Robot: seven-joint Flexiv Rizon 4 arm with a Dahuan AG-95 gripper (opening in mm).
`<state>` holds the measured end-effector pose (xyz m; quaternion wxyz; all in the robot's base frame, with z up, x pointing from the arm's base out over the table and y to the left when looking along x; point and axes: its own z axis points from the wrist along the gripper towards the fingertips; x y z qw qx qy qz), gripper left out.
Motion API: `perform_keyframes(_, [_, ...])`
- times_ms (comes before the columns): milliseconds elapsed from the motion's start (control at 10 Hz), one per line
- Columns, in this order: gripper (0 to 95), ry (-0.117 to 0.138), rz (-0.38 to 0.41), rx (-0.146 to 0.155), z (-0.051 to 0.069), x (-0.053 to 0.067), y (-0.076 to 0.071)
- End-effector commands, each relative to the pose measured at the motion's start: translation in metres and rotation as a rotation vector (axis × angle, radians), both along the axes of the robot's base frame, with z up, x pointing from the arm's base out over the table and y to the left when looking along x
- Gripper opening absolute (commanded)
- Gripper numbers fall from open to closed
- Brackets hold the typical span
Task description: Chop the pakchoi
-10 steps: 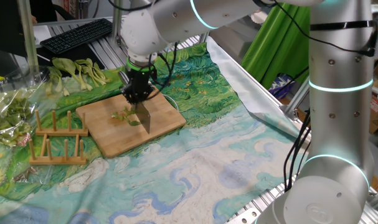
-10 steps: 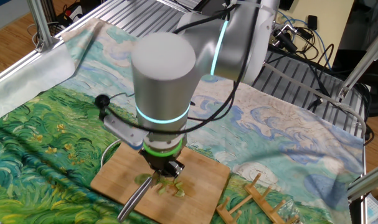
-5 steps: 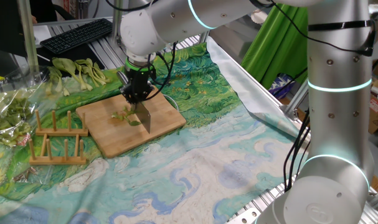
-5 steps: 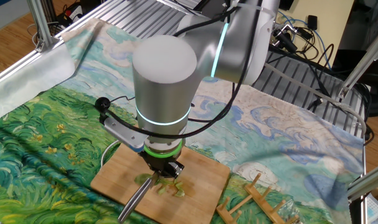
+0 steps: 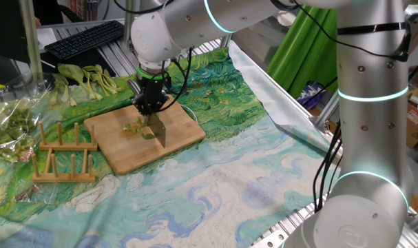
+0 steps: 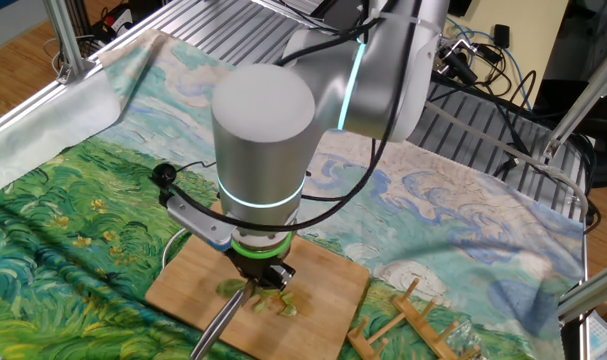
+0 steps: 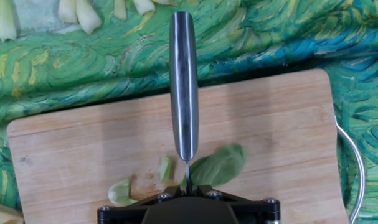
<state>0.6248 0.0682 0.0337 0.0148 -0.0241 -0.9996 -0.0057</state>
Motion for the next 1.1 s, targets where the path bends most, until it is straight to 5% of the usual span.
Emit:
perform_keyframes(100, [0.0, -0.019, -0.006, -0.001, 0.001, -0.002, 0.000])
perform_keyframes(700, [0.0, -0.036, -0.021, -0.002, -0.007, -0.008, 0.001])
perform_keyframes(1100, [0.0, -0.019, -0.024, -0.007, 0.000, 0.008, 0.000])
